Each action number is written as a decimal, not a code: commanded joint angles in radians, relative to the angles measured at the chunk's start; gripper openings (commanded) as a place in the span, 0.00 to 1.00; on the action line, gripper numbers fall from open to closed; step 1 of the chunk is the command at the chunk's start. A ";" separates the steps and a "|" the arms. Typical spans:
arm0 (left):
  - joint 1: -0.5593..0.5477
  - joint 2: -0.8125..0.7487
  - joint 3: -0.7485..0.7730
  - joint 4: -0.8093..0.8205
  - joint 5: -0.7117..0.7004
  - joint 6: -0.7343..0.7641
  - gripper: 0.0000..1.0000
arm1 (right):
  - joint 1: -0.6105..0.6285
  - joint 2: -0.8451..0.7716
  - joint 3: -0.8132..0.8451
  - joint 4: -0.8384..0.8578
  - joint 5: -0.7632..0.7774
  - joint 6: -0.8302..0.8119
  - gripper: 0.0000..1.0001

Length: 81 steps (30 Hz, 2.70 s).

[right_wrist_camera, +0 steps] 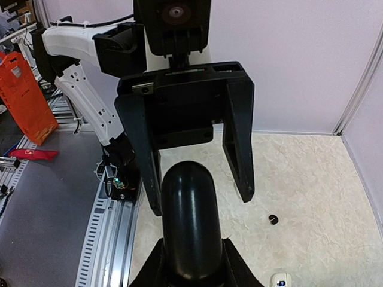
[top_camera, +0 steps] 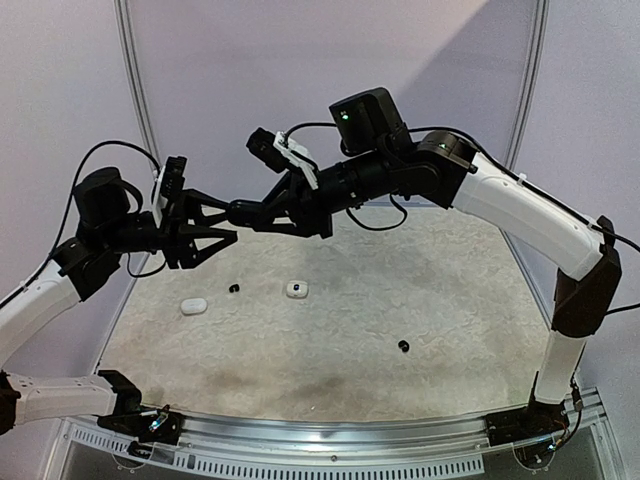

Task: Insert the wireless bluetooth earbuds into the charging case
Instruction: Pass from the right arm to the left, then open the charging case.

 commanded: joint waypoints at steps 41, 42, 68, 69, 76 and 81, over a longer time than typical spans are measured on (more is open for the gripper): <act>-0.032 0.048 -0.010 0.142 0.059 -0.023 0.00 | 0.021 -0.002 0.032 0.022 0.144 0.004 0.51; -0.033 0.046 -0.007 0.129 0.060 0.006 0.00 | 0.021 0.001 0.032 0.024 0.149 0.004 0.51; -0.036 0.015 -0.042 0.157 0.046 -0.009 0.00 | 0.005 0.059 0.073 -0.042 0.237 0.045 0.46; -0.036 0.014 -0.053 0.192 0.047 -0.055 0.00 | -0.001 0.061 0.074 -0.045 0.244 0.054 0.46; -0.036 0.013 -0.106 0.243 0.069 -0.112 0.00 | -0.021 0.072 0.074 -0.037 0.239 0.110 0.44; -0.036 0.008 -0.150 0.313 0.003 -0.162 0.00 | -0.033 0.085 0.075 -0.046 0.183 0.138 0.45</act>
